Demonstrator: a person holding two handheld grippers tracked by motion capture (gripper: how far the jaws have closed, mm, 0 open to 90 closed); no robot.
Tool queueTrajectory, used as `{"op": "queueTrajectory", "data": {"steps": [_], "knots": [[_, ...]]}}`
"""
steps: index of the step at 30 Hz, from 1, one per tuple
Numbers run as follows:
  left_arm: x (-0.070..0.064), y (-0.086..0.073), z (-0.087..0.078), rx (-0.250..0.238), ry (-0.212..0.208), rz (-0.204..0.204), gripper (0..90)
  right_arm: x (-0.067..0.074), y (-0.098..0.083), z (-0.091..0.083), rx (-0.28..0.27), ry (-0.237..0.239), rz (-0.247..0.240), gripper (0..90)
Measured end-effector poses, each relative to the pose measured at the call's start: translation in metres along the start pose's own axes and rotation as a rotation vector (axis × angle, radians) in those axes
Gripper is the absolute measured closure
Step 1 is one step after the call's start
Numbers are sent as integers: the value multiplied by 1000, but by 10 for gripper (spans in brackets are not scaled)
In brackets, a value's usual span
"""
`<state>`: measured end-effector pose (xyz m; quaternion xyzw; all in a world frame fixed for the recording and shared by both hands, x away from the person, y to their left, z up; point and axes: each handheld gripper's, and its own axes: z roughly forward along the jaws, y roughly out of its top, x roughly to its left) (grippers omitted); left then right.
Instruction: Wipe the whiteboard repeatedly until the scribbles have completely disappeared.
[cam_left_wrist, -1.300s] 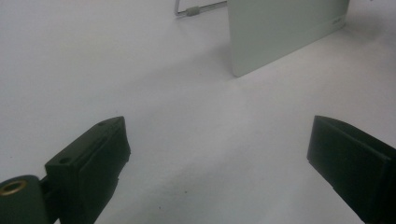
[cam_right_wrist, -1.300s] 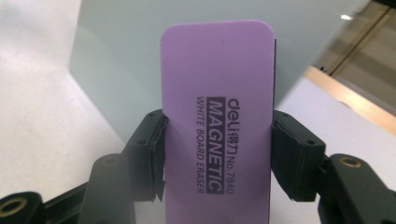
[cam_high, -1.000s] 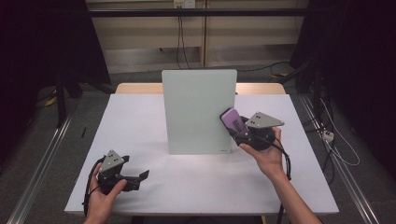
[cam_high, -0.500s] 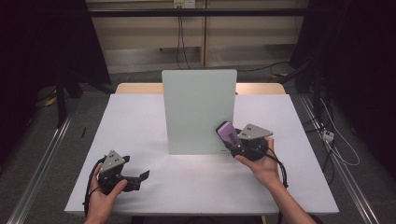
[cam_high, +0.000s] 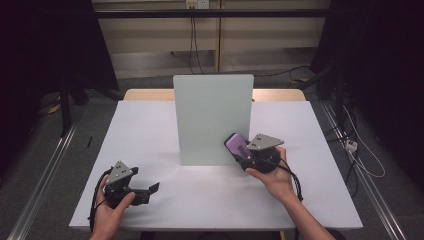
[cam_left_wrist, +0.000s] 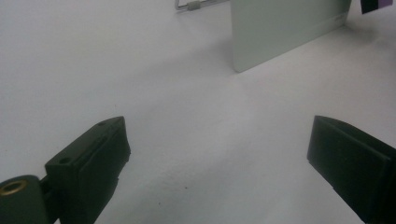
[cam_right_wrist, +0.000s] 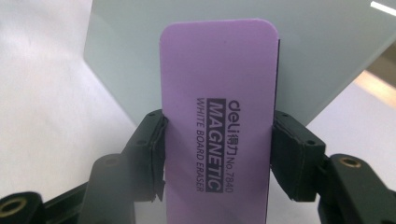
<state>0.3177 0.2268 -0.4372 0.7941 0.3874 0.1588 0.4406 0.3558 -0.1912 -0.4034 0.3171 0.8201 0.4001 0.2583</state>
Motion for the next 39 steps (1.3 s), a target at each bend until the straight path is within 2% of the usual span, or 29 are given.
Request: {"op": "queueTrajectory", "data": {"steps": [6, 10, 13, 16, 25, 29, 39], "knots": [[1, 1, -2, -8, -2, 1, 56, -8, 13, -8, -55, -34, 38, 421], [0, 1, -1, -12, -1, -2, 56, -14, 13, -14, -72, -47, 51, 421], [0, 1, -1, -9, -3, 1, 56, -15, 11, -18, -88, -29, 57, 421], [0, 1, -1, -4, 0, 5, 56, -13, 7, -21, -100, 11, 50, 421], [-1, 2, -1, -3, 5, 12, 56, -6, -5, -32, -80, 63, 53, 421], [-2, 2, 0, -3, 6, 11, 56, -2, -14, -39, -42, 78, 44, 420], [-1, 2, -1, -6, 5, 11, 56, 4, -26, -42, -40, 123, 68, 420]]}}
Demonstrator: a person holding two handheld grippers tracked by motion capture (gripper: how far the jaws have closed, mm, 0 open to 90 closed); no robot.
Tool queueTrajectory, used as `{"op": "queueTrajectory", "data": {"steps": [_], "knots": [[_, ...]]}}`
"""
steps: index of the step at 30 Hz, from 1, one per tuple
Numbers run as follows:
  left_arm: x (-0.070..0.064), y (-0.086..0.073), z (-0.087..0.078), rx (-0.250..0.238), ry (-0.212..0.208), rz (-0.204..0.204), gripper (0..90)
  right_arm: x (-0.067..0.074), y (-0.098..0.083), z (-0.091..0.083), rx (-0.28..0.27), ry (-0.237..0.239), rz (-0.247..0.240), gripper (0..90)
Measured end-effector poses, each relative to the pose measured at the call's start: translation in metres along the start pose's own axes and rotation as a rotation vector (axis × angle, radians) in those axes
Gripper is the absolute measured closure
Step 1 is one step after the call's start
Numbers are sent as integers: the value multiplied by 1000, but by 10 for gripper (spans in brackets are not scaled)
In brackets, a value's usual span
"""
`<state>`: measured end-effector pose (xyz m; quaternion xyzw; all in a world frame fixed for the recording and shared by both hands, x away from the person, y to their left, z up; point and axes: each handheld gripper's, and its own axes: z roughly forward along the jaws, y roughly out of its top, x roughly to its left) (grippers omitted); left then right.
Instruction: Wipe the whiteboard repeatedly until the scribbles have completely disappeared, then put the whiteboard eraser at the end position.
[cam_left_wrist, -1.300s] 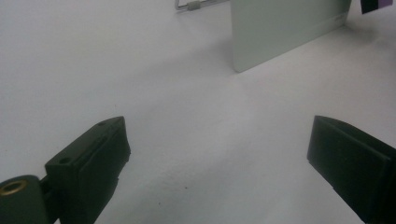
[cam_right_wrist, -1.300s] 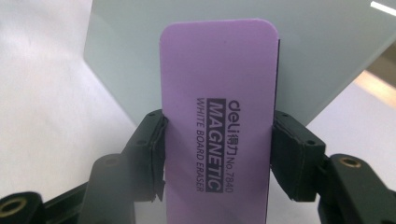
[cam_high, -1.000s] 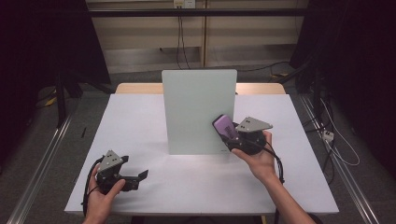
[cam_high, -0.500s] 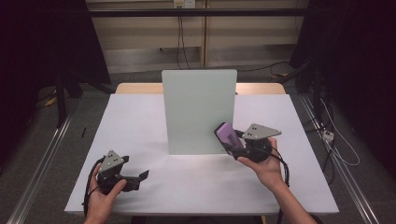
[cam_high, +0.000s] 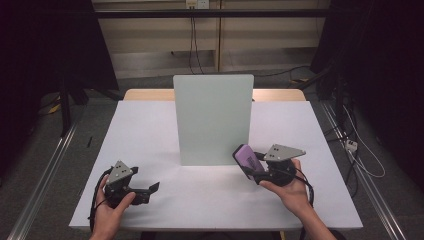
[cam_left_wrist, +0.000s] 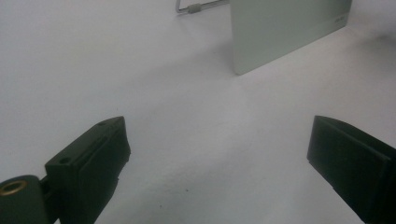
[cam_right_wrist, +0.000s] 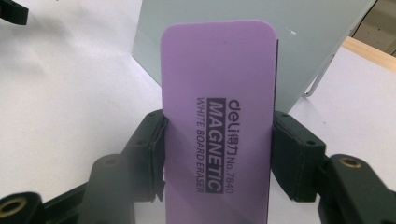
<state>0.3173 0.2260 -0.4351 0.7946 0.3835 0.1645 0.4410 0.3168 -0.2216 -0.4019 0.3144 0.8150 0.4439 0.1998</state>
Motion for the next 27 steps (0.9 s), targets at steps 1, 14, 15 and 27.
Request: {"op": "queueTrajectory", "data": {"steps": [1, 14, 15, 27], "knots": [[0, 0, 0, 0, 0, -1, 56, 1, 0, -1, 1, 9, 4, 420], [2, -1, 1, 6, -3, -5, 56, 0, 2, -1, 32, 72, 45, 420], [2, -1, 1, 3, -8, -12, 56, -1, 3, 0, 35, 79, 47, 420], [-2, 0, -2, -5, 6, 1, 56, 9, 6, 6, 132, 156, 21, 420]]}}
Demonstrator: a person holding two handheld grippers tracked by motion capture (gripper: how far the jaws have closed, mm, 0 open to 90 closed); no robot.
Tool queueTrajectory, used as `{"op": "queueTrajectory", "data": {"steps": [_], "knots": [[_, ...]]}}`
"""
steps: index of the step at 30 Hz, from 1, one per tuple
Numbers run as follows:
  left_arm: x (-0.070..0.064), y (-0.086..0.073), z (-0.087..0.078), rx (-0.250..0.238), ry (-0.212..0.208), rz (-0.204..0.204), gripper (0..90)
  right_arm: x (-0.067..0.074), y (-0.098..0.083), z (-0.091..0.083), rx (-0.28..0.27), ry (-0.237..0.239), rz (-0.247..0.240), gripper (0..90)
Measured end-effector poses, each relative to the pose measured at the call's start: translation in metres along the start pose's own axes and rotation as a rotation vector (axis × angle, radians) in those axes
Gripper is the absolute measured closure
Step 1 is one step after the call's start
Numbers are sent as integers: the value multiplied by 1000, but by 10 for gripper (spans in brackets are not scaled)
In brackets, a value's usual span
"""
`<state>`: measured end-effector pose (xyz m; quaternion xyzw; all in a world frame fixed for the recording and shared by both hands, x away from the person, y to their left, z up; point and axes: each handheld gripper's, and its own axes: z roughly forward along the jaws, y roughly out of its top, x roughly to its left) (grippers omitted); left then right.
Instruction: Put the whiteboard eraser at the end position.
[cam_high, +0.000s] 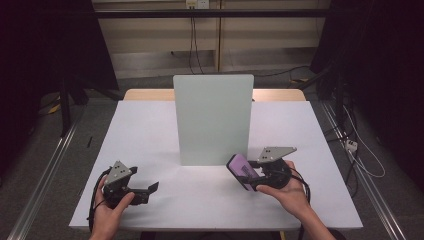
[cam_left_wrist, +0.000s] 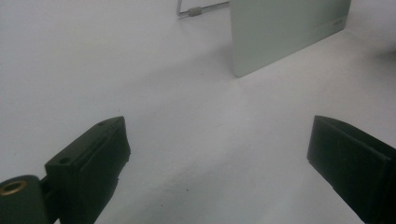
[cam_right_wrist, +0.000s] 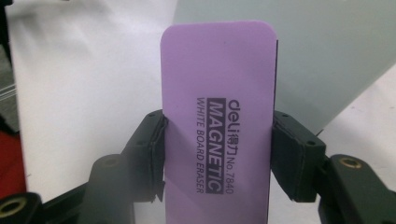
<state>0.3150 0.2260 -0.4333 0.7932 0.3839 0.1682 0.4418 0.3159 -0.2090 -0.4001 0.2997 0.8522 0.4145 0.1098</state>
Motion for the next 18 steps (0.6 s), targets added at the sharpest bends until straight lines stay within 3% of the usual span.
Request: {"op": "queueTrajectory", "data": {"steps": [4, 11, 18], "knots": [[0, 0, 1, 5, -5, 3, 56, 3, 2, 1, 27, 34, -12, 419], [0, 0, 1, 8, -6, 5, 56, 12, 12, 17, 123, 115, -66, 419], [0, 0, 2, 7, -8, 3, 56, 18, 23, 36, 182, 151, -122, 419]]}}
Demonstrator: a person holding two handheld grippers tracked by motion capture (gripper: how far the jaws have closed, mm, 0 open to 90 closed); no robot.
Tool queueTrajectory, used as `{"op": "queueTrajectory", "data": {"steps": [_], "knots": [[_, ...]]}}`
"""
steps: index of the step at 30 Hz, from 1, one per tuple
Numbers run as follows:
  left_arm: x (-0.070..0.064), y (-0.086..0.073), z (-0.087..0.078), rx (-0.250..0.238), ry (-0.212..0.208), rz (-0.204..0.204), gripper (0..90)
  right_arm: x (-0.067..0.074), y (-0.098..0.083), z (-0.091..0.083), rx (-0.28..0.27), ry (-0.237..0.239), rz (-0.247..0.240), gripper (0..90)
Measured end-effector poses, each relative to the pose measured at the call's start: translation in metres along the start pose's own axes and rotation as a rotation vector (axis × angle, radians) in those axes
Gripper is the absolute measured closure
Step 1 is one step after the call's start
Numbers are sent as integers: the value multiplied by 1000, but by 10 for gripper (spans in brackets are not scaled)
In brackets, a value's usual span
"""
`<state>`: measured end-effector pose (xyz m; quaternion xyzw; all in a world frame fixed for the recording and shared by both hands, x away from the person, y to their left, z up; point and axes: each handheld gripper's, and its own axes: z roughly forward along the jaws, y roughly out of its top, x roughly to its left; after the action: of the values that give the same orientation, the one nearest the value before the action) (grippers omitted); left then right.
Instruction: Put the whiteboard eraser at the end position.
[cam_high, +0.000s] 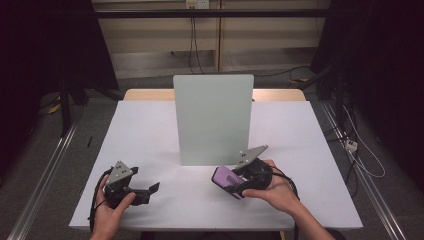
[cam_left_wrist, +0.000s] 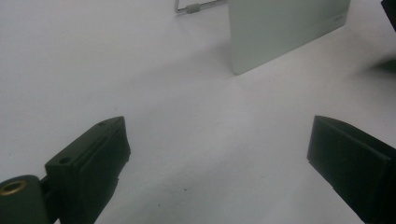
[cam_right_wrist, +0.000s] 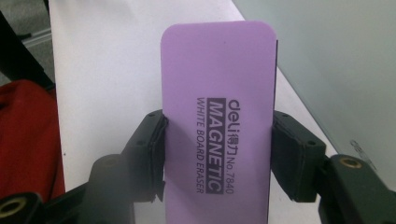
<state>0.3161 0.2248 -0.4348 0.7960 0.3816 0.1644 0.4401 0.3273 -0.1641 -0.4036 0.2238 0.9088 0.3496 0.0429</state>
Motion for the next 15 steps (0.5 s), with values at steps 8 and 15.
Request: {"op": "queueTrajectory", "data": {"steps": [8, 15], "knots": [[1, 0, -1, 1, 1, 3, 56, 0, 16, 20, 55, 17, -41, 419], [1, 0, -1, 1, 0, 0, 56, 1, 20, 32, 81, 31, -68, 415]]}}
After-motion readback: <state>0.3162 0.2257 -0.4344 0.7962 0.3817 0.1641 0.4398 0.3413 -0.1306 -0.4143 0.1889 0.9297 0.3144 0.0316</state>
